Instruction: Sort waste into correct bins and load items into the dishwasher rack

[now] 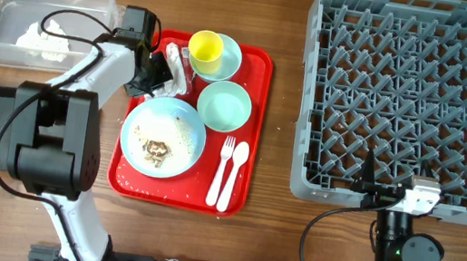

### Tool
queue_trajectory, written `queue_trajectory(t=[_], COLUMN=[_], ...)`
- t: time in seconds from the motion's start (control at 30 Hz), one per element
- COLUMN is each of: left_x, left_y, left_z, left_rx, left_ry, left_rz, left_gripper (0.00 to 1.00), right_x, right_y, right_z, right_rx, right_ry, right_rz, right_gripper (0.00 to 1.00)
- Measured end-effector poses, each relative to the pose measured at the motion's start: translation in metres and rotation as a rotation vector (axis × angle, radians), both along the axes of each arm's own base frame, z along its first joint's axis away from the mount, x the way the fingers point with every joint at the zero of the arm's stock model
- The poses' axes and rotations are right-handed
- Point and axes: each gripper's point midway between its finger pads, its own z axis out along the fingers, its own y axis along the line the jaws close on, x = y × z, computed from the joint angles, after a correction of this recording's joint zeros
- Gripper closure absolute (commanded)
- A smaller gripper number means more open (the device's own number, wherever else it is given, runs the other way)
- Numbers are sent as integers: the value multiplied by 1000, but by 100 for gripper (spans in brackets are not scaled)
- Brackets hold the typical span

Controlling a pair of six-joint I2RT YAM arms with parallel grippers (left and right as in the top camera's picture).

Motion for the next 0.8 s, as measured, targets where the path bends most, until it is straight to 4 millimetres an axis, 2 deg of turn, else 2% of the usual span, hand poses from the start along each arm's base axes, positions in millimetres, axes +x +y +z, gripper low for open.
queue_trajectory(t=[0.13, 0.23, 0.33, 0.37, 0.4, 0.47, 0.53, 0.67, 0.73, 0.8], left_x=[-2, -1, 9, 12, 15, 16, 17, 26, 31, 31], left_y=[0, 0, 0, 1, 2, 5, 11, 32, 54, 83], left_z=[2, 20, 77, 99, 130, 162, 186, 208, 221, 232], left_rx=[0, -2, -9, -8, -5, 5, 31, 104, 139, 174], left_ry=[8, -17, -160, -216, -293, -376, -445, -536, -586, -621], left_rz=[0, 0, 1, 3, 7, 16, 34, 98, 158, 248], left_gripper=[96, 96, 96, 96, 96, 96, 96, 96, 96, 96], right_x=[0, 0, 0, 0, 0, 0, 0, 0, 0, 0], right_y=[0, 0, 0, 0, 0, 0, 0, 0, 0, 0], right_z=[0, 0, 0, 0, 0, 0, 0, 0, 0, 0], right_rx=[0, 0, 0, 0, 0, 0, 0, 0, 0, 0], right_ry=[0, 0, 0, 0, 0, 0, 0, 0, 0, 0], right_rz=[0, 0, 0, 0, 0, 0, 0, 0, 0, 0], right_gripper=[0, 0, 0, 0, 0, 0, 0, 0, 0, 0])
